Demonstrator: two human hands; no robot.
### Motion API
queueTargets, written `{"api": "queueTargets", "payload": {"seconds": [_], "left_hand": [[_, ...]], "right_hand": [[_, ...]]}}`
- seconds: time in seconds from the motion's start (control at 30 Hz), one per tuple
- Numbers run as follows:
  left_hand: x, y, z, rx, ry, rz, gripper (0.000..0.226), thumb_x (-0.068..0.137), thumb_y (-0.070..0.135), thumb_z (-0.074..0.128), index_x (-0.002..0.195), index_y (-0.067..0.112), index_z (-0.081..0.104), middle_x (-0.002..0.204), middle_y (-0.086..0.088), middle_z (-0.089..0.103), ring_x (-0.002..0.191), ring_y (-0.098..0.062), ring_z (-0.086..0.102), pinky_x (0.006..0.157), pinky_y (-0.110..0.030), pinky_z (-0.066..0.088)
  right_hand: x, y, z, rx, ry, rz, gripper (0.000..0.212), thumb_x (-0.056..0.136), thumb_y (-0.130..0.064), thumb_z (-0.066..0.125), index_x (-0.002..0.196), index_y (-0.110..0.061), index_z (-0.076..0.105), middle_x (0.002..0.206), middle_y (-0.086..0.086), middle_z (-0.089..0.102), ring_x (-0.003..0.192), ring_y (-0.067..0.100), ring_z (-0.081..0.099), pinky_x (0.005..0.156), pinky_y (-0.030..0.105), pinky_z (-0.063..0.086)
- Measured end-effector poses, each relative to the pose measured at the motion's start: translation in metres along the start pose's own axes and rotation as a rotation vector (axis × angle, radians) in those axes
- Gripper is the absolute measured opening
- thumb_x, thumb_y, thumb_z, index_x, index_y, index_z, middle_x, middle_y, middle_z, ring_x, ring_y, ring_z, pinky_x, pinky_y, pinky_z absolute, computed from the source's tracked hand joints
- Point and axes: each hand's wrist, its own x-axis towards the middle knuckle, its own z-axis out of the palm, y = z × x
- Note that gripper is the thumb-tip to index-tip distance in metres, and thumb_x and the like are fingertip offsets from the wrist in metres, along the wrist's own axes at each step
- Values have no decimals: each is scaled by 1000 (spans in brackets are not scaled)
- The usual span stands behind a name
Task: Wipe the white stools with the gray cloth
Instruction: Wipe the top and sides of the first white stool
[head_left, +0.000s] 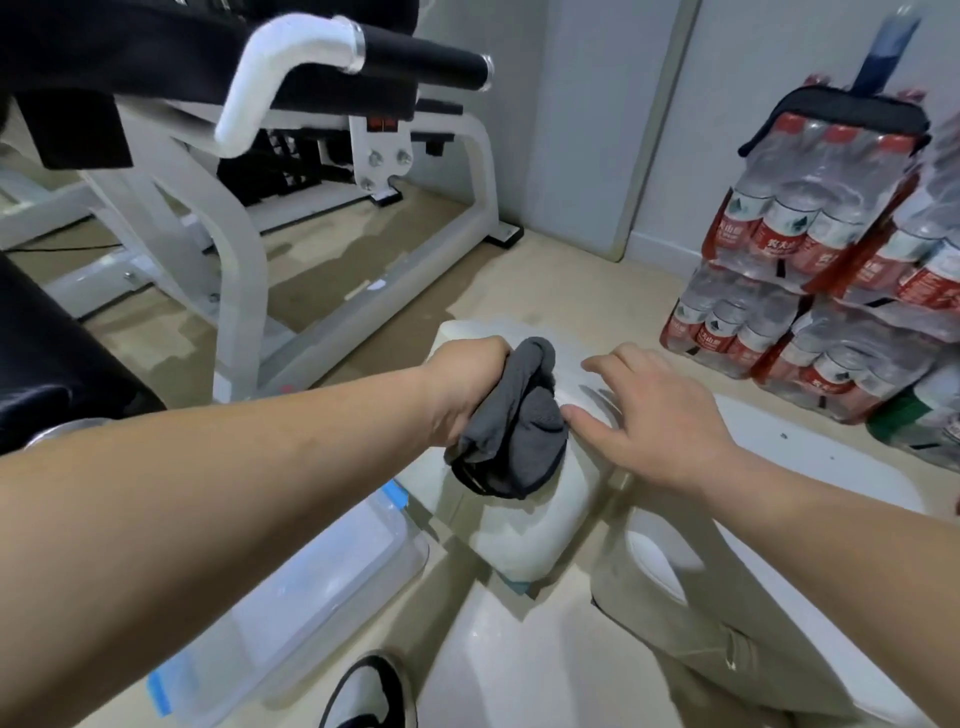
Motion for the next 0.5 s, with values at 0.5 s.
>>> {"api": "queueTargets", "payload": {"seconds": [0.5], "left_hand": [[72,19,-28,756,407,939,41,104,63,35,138,43,48,122,-1,71,113,-29,65,96,-44,50]], "right_hand": [[52,11,33,318,75,463,47,107,-62,37,150,-44,41,139,7,50,136,32,45,91,44,43]]}}
